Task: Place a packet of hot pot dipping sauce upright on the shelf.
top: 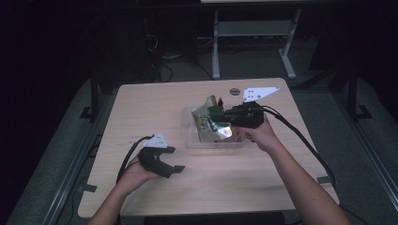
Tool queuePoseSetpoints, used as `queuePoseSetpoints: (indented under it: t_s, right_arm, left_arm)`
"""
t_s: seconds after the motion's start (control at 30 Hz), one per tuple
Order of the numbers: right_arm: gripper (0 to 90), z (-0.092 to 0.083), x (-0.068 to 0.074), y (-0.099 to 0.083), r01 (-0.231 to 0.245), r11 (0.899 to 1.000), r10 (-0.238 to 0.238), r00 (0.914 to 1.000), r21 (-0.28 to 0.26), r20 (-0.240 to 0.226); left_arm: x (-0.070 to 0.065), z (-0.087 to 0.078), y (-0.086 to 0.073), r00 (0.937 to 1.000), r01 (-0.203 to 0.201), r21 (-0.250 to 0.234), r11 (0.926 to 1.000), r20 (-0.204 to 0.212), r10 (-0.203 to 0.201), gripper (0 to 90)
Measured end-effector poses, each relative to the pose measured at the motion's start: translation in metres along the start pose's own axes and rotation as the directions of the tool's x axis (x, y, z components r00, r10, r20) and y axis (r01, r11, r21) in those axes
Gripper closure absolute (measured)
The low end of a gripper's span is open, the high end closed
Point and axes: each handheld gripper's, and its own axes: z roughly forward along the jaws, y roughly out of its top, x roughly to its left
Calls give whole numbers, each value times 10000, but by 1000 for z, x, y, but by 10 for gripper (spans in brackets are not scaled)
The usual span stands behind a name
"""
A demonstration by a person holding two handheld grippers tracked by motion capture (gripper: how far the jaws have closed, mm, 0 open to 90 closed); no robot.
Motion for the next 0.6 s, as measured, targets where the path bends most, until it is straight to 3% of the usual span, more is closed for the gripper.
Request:
queuePoseSetpoints:
  t_s: [0.2, 0.6]
  right_arm:
    - [900, 4, -8, 4, -41, 9999, 38, 9995, 102, 319]
    - [900, 22, -13, -9, -317, 9982, 296, 9988, 518, 394]
  left_arm:
    - [-1, 1, 0, 10000, -23, 127, 9999, 37, 22, 143]
    - [-1, 3, -1, 9999, -22, 221, 9998, 124, 19, 143]
